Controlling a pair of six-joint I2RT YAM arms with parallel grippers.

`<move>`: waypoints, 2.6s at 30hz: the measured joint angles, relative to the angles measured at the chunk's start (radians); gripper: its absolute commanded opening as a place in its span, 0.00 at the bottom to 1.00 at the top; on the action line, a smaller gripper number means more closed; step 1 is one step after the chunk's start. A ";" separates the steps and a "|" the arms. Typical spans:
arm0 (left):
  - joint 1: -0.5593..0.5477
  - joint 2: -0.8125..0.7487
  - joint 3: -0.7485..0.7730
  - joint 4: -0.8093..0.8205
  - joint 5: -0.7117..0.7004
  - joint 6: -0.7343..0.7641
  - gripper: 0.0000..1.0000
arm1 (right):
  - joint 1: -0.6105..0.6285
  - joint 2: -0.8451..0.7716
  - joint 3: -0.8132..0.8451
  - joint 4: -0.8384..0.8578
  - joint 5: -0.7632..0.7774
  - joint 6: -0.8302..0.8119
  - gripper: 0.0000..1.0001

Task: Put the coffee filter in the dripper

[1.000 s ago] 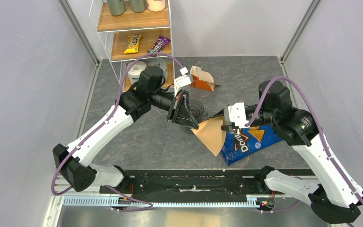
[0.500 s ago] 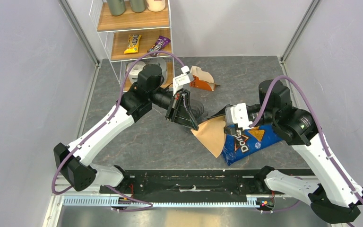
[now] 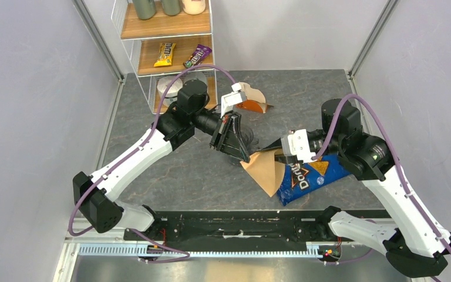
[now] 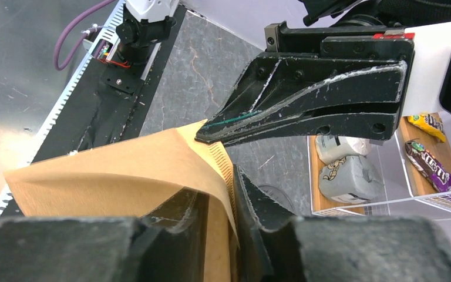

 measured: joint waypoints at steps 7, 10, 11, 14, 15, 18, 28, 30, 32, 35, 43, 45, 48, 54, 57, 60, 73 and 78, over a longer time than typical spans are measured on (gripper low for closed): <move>0.001 0.001 -0.004 0.039 0.008 -0.032 0.53 | 0.000 0.000 -0.005 0.002 0.011 -0.009 0.01; 0.025 -0.001 -0.007 0.049 -0.019 -0.052 0.75 | 0.000 0.000 -0.005 0.002 0.042 0.005 0.00; 0.042 -0.003 -0.008 0.052 -0.034 -0.058 0.77 | 0.000 0.000 -0.005 0.003 0.061 0.020 0.00; 0.145 -0.021 -0.024 0.082 -0.103 -0.082 0.81 | 0.000 0.002 -0.005 0.020 0.145 0.084 0.00; 0.194 -0.031 -0.032 0.095 -0.139 -0.092 0.81 | 0.000 0.004 -0.005 0.033 0.183 0.116 0.00; 0.333 -0.058 -0.036 0.102 -0.272 -0.095 0.80 | 0.001 0.019 -0.005 0.080 0.335 0.238 0.00; 0.325 -0.149 0.008 -0.077 -0.780 0.105 0.86 | 0.001 0.299 0.086 0.105 1.105 0.770 0.00; 0.259 -0.152 0.008 -0.095 -0.851 0.139 0.86 | 0.001 0.346 0.113 0.083 1.207 0.856 0.00; 0.174 -0.153 0.008 -0.109 -0.926 0.176 0.87 | 0.001 0.369 0.126 0.065 1.282 0.929 0.00; 0.090 -0.153 0.008 -0.123 -1.015 0.208 0.87 | 0.001 0.369 0.129 0.052 1.344 1.014 0.00; 0.049 -0.085 0.061 -0.128 -1.168 0.232 0.88 | 0.026 0.314 0.127 0.090 1.337 1.094 0.00; 0.039 -0.072 0.069 -0.129 -1.177 0.235 0.89 | 0.040 0.306 0.127 0.101 1.337 1.099 0.00; 0.018 -0.070 0.069 -0.127 -1.186 0.246 0.89 | 0.057 0.306 0.127 0.108 1.343 1.098 0.00; -0.008 -0.077 0.069 -0.117 -1.226 0.268 0.90 | 0.077 0.309 0.127 0.122 1.366 1.088 0.00; -0.012 -0.083 0.067 -0.103 -1.245 0.272 0.91 | 0.087 0.317 0.127 0.130 1.388 1.075 0.00; -0.012 -0.106 0.045 -0.071 -1.246 0.278 0.91 | 0.091 0.332 0.127 0.142 1.409 1.066 0.00; -0.087 -0.043 0.082 -0.054 -1.392 0.393 0.79 | 0.120 0.346 0.127 0.171 1.396 1.075 0.00; -0.106 -0.034 0.082 -0.054 -1.467 0.435 0.72 | 0.134 0.354 0.127 0.173 1.397 1.075 0.00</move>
